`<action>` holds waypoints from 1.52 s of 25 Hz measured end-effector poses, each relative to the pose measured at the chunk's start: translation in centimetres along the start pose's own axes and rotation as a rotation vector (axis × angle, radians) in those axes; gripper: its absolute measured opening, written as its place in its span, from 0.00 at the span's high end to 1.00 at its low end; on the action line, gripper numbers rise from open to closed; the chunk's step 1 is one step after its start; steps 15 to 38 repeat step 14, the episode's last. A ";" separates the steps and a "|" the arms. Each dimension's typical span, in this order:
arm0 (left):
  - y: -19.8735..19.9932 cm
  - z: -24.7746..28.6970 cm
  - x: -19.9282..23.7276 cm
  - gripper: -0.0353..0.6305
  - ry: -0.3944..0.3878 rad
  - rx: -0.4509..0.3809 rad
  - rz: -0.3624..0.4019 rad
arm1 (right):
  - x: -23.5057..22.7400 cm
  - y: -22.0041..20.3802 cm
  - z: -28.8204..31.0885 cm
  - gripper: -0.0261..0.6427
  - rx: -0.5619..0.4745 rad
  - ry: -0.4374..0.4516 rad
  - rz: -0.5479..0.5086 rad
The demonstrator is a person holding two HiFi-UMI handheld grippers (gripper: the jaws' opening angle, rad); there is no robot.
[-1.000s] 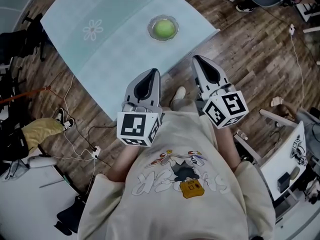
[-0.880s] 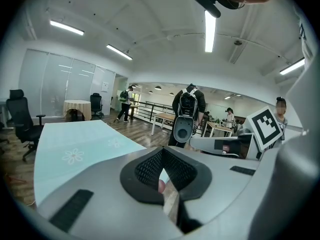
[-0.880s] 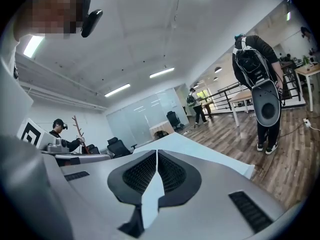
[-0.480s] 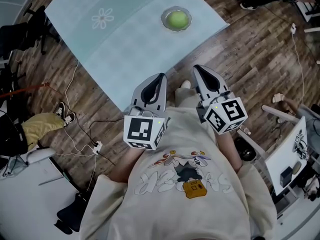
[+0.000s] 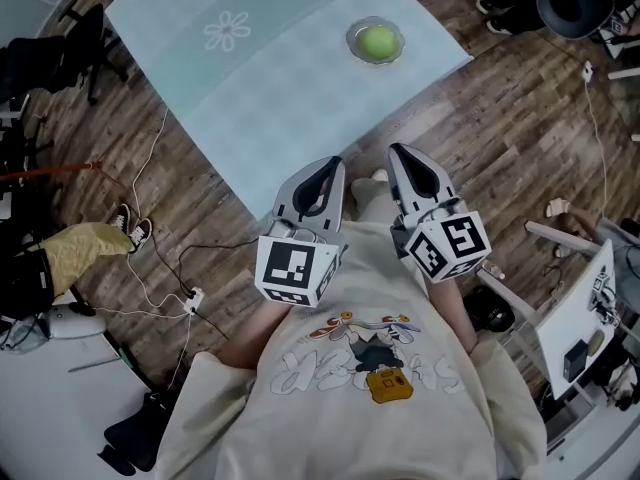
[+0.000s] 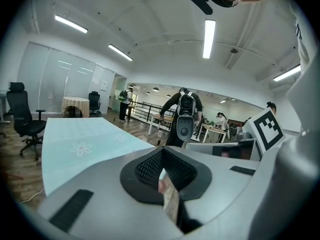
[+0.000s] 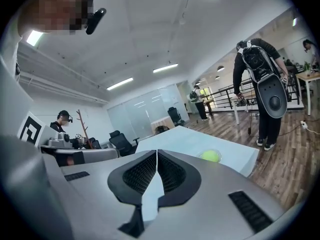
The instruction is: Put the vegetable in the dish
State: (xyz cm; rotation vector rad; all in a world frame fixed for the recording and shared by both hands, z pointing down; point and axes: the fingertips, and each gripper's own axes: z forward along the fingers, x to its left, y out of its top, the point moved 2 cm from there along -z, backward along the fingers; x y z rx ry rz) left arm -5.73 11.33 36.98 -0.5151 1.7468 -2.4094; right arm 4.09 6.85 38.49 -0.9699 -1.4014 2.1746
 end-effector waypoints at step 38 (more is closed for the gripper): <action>-1.1 -1.4 0.9 0.94 -0.023 0.005 -0.022 | 1.4 -0.8 -0.2 0.92 0.019 -0.029 -0.023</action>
